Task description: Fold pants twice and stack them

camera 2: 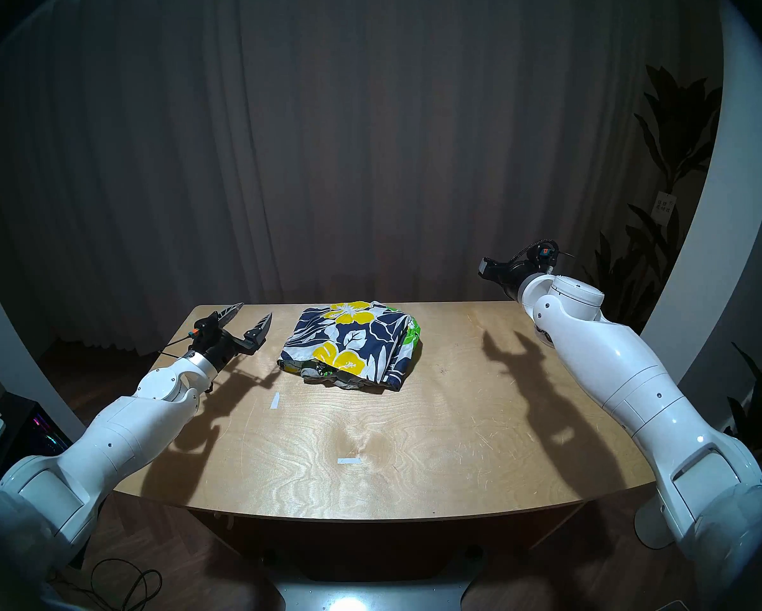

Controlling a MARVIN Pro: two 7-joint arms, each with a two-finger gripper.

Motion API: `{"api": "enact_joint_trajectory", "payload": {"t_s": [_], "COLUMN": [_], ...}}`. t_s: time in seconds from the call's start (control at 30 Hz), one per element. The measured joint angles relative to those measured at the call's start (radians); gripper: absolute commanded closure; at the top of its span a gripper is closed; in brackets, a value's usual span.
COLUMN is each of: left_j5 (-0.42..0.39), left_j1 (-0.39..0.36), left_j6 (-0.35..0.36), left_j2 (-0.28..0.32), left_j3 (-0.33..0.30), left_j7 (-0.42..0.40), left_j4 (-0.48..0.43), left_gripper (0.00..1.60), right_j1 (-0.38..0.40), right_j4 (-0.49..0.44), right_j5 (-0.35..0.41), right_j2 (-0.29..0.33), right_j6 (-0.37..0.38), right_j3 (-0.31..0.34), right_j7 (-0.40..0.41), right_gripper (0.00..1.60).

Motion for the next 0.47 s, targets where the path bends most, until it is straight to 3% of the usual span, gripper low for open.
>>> {"api": "enact_joint_trajectory", "payload": {"t_s": [0.47], "left_j5": [-0.029], "left_j1": [-0.036], "left_j6": [-0.043], "left_j2": [-0.035], "left_j3": [-0.013], "left_j7": [-0.096], "left_j4": [0.089], "left_gripper": [0.00], "right_j1": [0.032], "right_j4": [0.018], "right_j5": [0.040], "right_j2": [-0.018], "right_j6": [0.045], "right_j3": [0.005], "right_j7": [0.049], "right_gripper": [0.00]}}
